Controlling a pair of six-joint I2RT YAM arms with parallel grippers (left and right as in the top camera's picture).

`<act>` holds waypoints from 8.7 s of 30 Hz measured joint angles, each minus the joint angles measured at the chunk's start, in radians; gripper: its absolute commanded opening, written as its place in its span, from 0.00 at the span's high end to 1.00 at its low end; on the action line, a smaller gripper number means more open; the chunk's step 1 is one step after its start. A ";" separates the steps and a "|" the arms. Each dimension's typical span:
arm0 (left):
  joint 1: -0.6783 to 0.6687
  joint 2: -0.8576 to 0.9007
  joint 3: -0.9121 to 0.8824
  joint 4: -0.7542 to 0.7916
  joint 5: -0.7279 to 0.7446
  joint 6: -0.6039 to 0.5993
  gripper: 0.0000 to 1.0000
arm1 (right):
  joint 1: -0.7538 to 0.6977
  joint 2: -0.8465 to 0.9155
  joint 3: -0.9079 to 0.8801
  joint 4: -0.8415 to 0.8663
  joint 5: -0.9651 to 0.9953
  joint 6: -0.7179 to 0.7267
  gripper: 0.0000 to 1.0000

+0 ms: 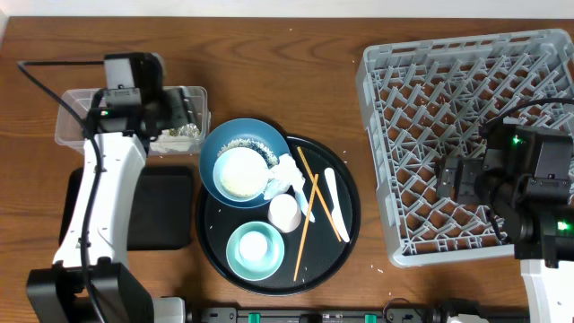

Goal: Sort waste into correct bins and load items into the dishwasher rack
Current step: 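Return left gripper to the plate and grasp the white tissue, then drop the tissue into the clear bin with left gripper, then grasp the light-blue bowl of rice with left gripper, then tip the light-blue bowl over the black tray to pour out rice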

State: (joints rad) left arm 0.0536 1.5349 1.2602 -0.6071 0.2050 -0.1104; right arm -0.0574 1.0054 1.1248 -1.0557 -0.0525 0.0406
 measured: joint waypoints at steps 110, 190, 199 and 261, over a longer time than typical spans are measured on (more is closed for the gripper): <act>0.072 -0.135 -0.044 0.153 -0.187 -0.129 0.94 | 0.000 0.000 0.000 -0.010 0.000 0.000 0.01; -0.538 0.332 -0.055 -0.091 -0.141 -0.388 0.87 | 0.000 0.000 0.000 -0.012 0.000 0.001 0.01; -0.542 0.318 -0.051 -0.103 -0.172 -0.385 0.94 | 0.000 0.000 0.000 -0.017 0.000 0.001 0.01; 0.646 -0.151 -0.368 -0.319 0.959 0.256 0.94 | 0.000 0.000 0.000 -0.032 0.000 0.001 0.01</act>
State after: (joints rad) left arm 0.6994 1.3834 0.8925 -0.9264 1.1641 0.1452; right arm -0.0574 1.0054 1.1252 -1.0882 -0.0528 0.0414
